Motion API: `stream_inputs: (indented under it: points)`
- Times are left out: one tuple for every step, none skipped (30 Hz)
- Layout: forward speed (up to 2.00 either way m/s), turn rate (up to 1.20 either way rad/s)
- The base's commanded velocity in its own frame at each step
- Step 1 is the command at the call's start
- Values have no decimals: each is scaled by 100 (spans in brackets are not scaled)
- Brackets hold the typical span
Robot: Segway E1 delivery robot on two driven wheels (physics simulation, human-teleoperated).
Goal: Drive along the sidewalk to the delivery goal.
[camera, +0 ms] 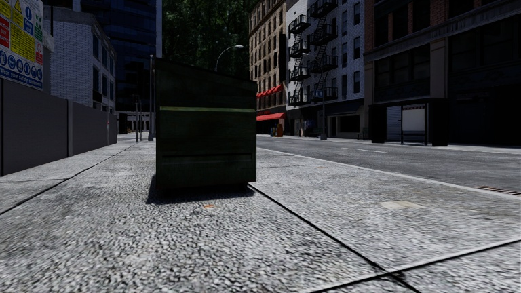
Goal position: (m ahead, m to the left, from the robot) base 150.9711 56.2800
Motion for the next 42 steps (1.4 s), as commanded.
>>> stream_inputs:
  points:
    - [0, 0]
    - [0, 0]
    - [0, 0]
    - [0, 0]
    - [0, 0]
    - [0, 0]
    - [0, 0]
    - [0, 0]
    - [0, 0]
    - [0, 0]
    - [0, 0]
    - [0, 0]
    - [0, 0]
    - [0, 0]
    - [0, 0]
    - [0, 0]
    - [0, 0]
    - [0, 0]
    - [0, 0]
    - [0, 0]
    - [0, 0]
    - [0, 0]
    - [0, 0]
    - [0, 0]
    - [0, 0]
    - [0, 0]
    - [0, 0]
    - [0, 0]
    - [0, 0]
    - [0, 0]
    - [0, 4]
    - [0, 4]
    - [0, 52]
    - [0, 97]
    - [0, 120]
    - [0, 120]
    - [0, 120]
    - [0, 120]
    - [0, 120]
    - [0, 120]
    - [0, 120]
    - [0, 120]
